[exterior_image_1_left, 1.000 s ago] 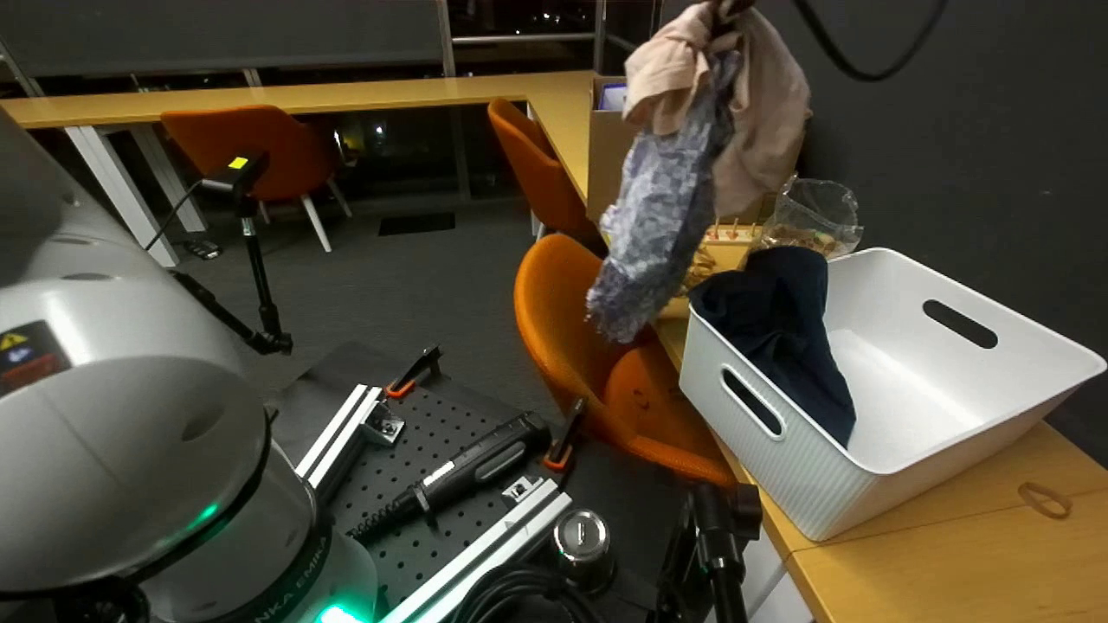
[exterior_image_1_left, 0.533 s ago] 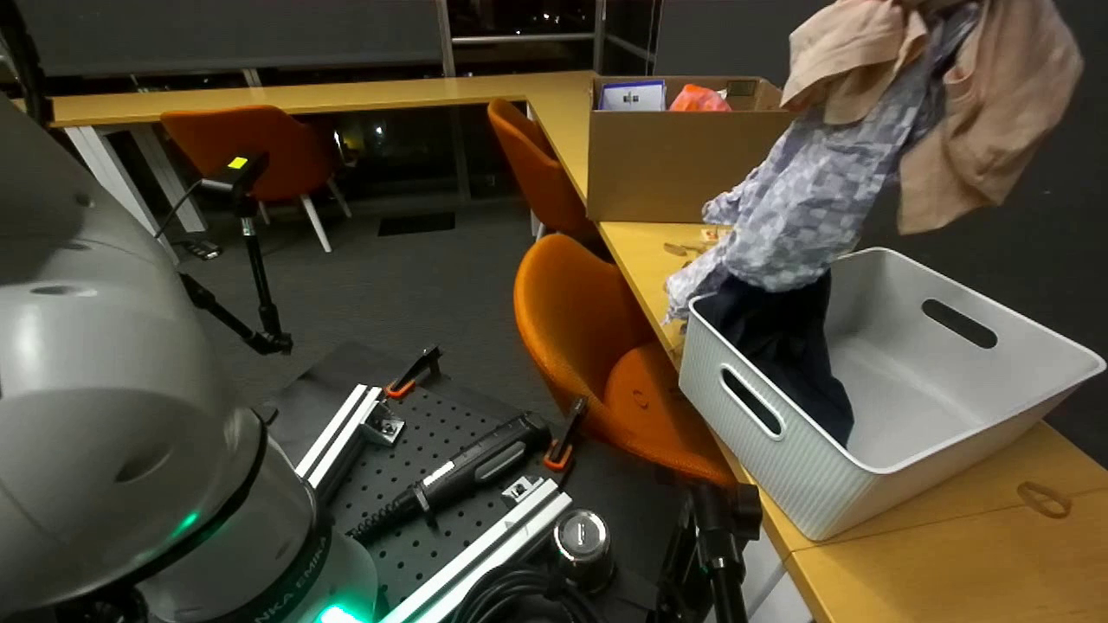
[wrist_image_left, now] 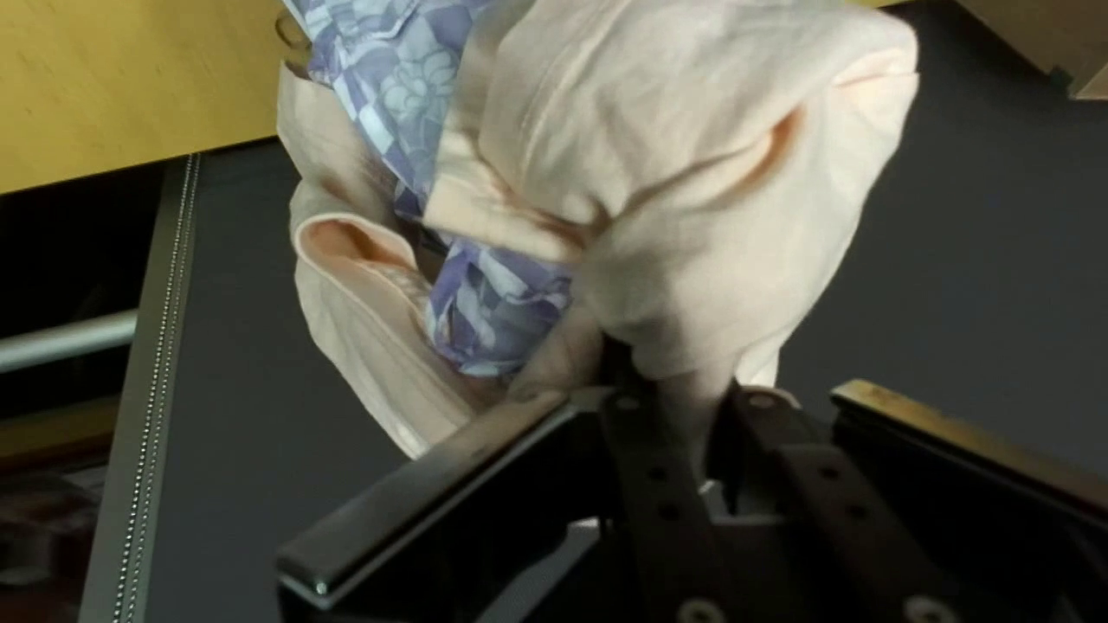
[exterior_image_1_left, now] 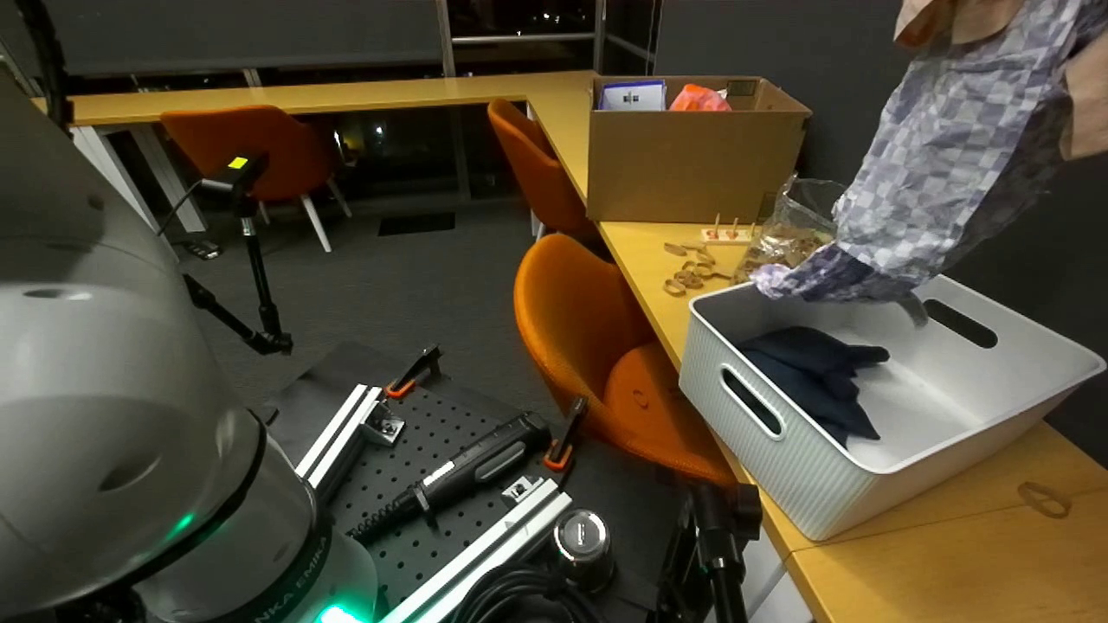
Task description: Remove the clothes from the chair and put them in the white basket
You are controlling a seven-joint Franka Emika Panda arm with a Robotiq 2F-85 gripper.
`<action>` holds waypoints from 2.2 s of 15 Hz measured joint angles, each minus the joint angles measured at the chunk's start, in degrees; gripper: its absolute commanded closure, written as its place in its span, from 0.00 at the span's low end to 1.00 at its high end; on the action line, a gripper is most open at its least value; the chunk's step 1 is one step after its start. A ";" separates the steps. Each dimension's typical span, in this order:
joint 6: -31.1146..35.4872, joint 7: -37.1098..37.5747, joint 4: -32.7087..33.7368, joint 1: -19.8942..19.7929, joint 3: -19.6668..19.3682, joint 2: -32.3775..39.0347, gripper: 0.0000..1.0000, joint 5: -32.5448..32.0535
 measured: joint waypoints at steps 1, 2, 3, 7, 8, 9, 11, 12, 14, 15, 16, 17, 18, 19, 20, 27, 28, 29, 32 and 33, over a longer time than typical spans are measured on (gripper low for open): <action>-0.01 0.16 0.43 -0.01 -0.04 0.36 0.96 -0.39; -0.01 0.26 0.43 0.01 -0.04 0.70 0.96 -0.64; -0.01 0.35 0.09 0.06 -0.04 1.14 0.96 -0.78; 2.30 0.53 -6.37 0.58 -0.01 3.39 0.96 -0.77; 4.08 0.54 -9.10 0.65 -0.01 4.09 0.96 -0.71; 6.31 0.54 -12.24 0.65 -0.03 4.96 0.96 -0.54; 11.06 0.53 -18.36 0.61 -0.35 7.20 0.96 0.24; 13.81 0.30 -21.27 0.58 -0.66 8.65 0.96 0.98; 19.58 -1.41 -26.00 0.53 -1.48 12.22 0.96 3.45; 22.11 -2.48 -27.59 0.50 -1.79 14.13 0.96 4.87; 24.10 -3.53 -28.60 0.49 -2.01 15.85 0.59 6.16; 25.45 -4.47 -29.09 0.48 -2.11 17.21 0.57 7.30; 26.07 -5.08 -29.14 0.49 -2.14 18.06 0.51 7.97; 26.21 -5.50 -29.11 0.50 -2.15 18.37 0.45 8.16; 26.22 -5.78 -28.93 0.53 -2.20 18.23 0.37 8.17; 20.85 -3.77 -27.89 2.18 -4.19 4.26 0.00 -1.11; 18.63 -3.75 -27.90 2.19 -3.86 1.26 0.00 -1.80; 15.87 -3.75 -28.02 2.19 -3.18 -1.93 0.00 -2.30; 6.52 -3.75 -28.95 2.18 0.21 -11.38 0.00 -2.43; 3.97 -3.75 -29.58 2.26 1.46 -14.10 0.00 -2.24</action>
